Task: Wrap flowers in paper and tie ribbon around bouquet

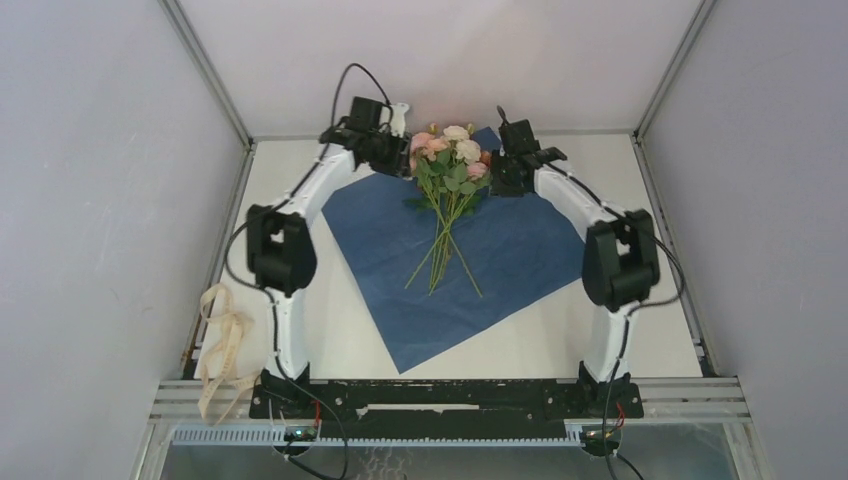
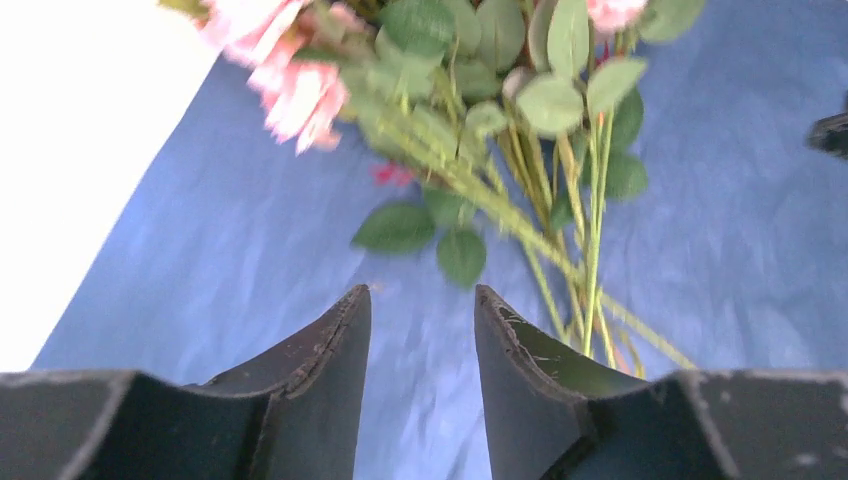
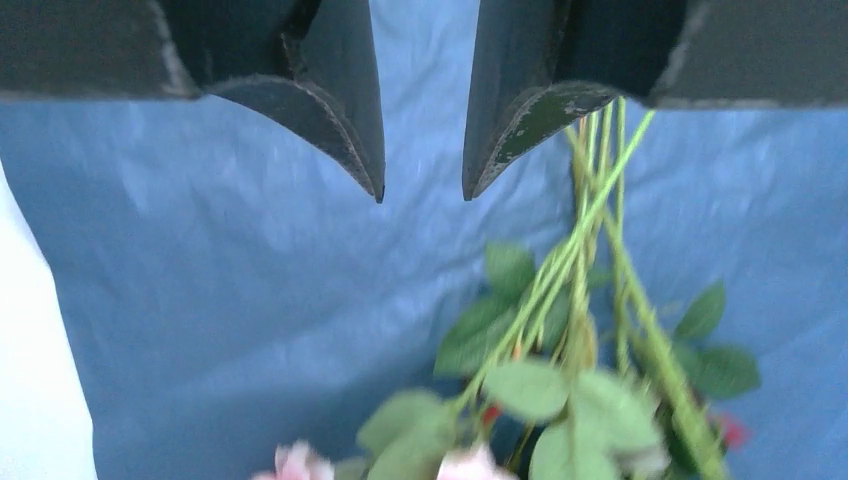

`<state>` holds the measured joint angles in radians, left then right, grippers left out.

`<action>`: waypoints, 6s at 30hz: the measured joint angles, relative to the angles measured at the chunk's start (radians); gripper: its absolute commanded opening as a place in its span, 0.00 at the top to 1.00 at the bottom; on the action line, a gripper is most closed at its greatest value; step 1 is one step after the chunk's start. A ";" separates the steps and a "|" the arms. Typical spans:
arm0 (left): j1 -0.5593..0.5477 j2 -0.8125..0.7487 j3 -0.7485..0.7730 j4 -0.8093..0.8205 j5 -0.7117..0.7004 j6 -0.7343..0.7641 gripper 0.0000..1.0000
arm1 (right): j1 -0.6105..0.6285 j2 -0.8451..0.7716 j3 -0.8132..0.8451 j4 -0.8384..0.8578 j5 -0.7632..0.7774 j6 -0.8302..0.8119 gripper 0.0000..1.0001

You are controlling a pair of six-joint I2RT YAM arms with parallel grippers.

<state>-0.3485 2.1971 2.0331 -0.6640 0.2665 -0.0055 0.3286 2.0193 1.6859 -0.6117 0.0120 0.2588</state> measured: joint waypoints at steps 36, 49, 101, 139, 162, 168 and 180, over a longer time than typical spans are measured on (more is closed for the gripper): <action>-0.267 -0.420 -0.958 0.172 0.211 0.132 0.65 | 0.503 -0.247 -0.589 0.139 0.182 0.298 0.61; 0.011 -0.710 -0.963 0.007 0.322 0.363 0.43 | 0.664 -0.610 -0.689 0.163 0.113 0.079 0.27; 0.424 -1.120 -1.167 -0.220 0.519 0.520 0.38 | 1.035 -0.180 -0.589 0.346 0.089 -0.092 0.02; -0.029 -1.069 -1.300 -0.218 0.604 1.022 0.33 | 0.644 -0.330 -0.731 0.386 -0.552 -0.032 1.00; -0.256 -0.913 -1.291 -0.002 0.474 0.754 0.99 | 0.561 -0.494 -0.821 0.425 -0.614 -0.022 0.94; -0.256 -0.902 -1.291 0.000 0.497 0.718 1.00 | 0.560 -0.494 -0.822 0.423 -0.616 -0.022 0.71; -0.224 -0.849 -1.268 0.062 0.438 0.535 1.00 | 0.433 -0.605 -0.856 0.369 -0.606 -0.024 0.35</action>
<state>-0.5724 1.3483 0.7650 -0.6022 0.7048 0.5293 0.7612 1.4147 0.8303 -0.2432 -0.5941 0.2348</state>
